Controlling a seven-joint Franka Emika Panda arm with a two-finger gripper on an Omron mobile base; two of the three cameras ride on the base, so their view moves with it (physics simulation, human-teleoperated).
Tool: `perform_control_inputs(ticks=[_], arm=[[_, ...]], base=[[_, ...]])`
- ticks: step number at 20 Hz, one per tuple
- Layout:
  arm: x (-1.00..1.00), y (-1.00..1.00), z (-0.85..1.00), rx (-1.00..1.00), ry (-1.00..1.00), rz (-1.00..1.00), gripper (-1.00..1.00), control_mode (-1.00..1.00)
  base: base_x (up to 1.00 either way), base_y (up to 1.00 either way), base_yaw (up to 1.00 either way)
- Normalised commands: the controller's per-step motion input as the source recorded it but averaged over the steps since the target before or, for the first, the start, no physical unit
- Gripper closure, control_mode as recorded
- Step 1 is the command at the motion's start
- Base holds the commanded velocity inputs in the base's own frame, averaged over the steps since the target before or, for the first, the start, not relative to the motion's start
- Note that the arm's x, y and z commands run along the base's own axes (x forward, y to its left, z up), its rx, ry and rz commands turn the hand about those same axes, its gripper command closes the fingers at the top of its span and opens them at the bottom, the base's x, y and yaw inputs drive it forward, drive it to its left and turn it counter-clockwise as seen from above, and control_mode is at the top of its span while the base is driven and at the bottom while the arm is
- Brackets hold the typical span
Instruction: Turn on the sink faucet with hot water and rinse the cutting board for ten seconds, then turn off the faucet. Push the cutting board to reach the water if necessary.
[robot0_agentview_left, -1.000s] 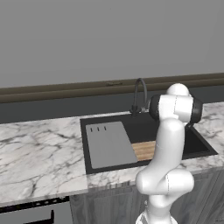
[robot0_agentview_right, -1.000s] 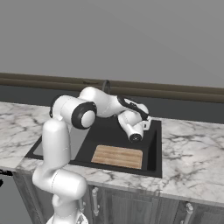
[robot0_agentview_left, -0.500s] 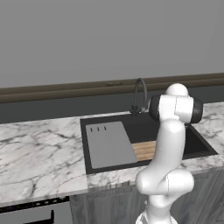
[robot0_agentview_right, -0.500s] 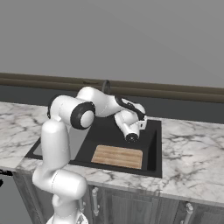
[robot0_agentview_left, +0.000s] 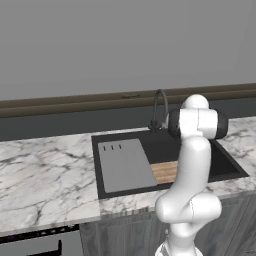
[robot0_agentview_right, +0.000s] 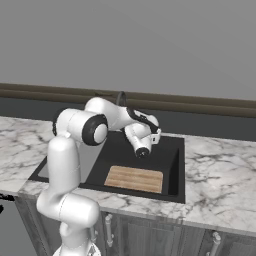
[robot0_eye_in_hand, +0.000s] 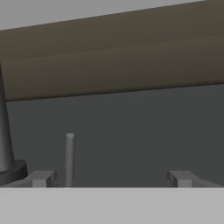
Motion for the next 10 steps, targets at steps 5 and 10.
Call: perform_control_inputs(ticks=[5, 10], arm=[[0.27, 0.22, 0.01, 0.00, 0.00, 0.00, -1.00, -1.00], [0.11, 0.07, 0.02, 0.00, 0.02, 0.00, -1.00, -1.00]], base=[[0.00, 0.00, 0.00], [0.00, 0.00, 0.00]])
